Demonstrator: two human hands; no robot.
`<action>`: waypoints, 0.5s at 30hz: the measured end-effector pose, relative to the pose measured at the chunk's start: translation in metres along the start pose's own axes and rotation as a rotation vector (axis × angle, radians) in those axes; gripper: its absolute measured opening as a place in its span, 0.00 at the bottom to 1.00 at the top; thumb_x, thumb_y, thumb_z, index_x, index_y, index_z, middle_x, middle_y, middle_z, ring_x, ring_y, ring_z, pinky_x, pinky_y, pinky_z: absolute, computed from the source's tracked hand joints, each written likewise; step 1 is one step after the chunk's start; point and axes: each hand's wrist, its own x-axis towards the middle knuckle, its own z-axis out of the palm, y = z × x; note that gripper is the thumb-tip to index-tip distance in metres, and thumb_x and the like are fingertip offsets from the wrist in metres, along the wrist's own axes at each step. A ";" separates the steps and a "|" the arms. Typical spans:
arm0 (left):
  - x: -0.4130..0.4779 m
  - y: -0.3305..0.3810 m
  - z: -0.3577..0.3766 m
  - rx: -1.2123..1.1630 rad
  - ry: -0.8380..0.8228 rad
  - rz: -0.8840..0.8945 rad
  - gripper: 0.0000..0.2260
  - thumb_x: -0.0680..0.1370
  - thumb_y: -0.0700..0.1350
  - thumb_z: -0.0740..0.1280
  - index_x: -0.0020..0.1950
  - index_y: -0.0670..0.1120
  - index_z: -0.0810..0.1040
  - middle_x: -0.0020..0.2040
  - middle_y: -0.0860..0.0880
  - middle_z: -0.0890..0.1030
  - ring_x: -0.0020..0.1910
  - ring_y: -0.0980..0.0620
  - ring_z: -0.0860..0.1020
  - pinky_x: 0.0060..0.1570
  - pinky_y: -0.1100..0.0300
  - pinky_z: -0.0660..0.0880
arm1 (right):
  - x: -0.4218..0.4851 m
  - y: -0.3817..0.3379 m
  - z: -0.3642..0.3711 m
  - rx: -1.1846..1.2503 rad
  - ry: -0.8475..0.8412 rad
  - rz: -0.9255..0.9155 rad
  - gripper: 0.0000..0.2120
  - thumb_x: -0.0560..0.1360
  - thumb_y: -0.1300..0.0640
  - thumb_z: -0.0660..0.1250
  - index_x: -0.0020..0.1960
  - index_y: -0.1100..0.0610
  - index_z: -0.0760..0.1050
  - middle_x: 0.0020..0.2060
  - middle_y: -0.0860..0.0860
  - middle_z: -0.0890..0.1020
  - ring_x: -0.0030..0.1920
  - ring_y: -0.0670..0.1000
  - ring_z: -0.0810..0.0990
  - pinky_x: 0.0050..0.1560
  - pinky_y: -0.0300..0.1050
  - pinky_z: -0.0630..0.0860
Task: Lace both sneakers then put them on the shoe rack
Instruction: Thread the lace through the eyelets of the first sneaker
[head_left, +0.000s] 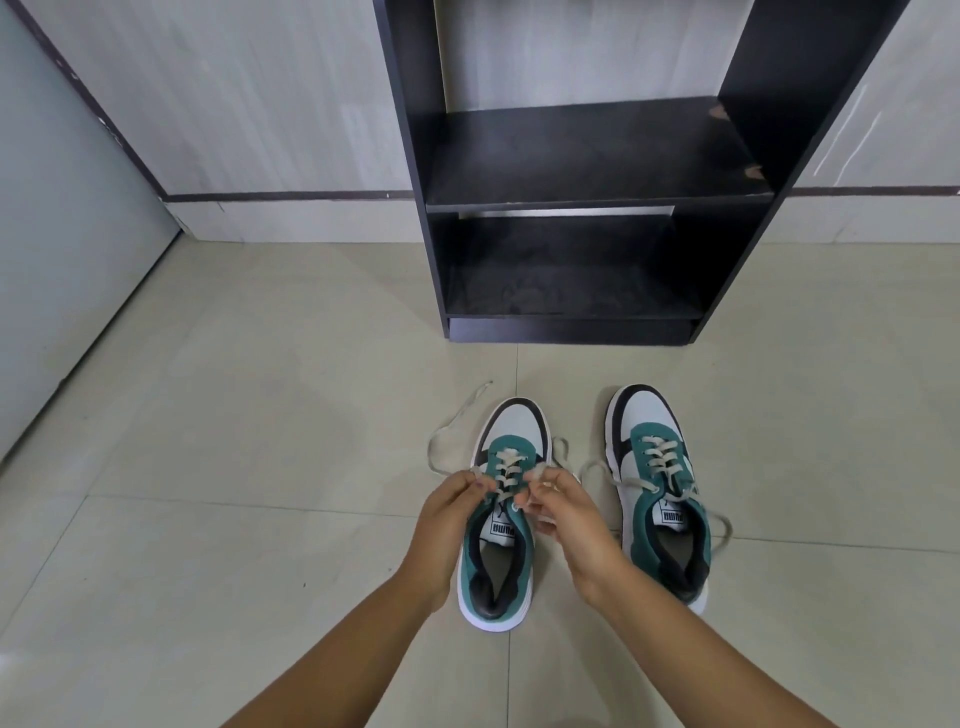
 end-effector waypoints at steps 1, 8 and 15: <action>-0.001 0.004 -0.001 0.024 -0.050 0.061 0.09 0.80 0.37 0.59 0.51 0.36 0.78 0.43 0.48 0.84 0.41 0.60 0.82 0.38 0.74 0.74 | 0.000 -0.005 0.003 -0.063 -0.031 -0.022 0.09 0.80 0.59 0.57 0.45 0.55 0.75 0.36 0.49 0.78 0.42 0.48 0.76 0.44 0.36 0.70; 0.008 0.034 -0.001 0.282 -0.217 0.426 0.14 0.80 0.47 0.55 0.56 0.45 0.79 0.60 0.51 0.81 0.61 0.56 0.76 0.60 0.68 0.70 | -0.011 -0.038 0.016 -0.268 -0.189 -0.233 0.09 0.79 0.60 0.60 0.47 0.64 0.77 0.39 0.51 0.78 0.39 0.43 0.76 0.47 0.33 0.73; 0.011 0.089 0.006 0.178 -0.125 0.630 0.12 0.82 0.40 0.53 0.44 0.40 0.73 0.51 0.48 0.83 0.53 0.57 0.79 0.53 0.71 0.71 | -0.025 -0.114 0.015 -0.323 -0.158 -0.452 0.12 0.79 0.62 0.58 0.52 0.59 0.80 0.38 0.53 0.81 0.39 0.43 0.78 0.42 0.33 0.75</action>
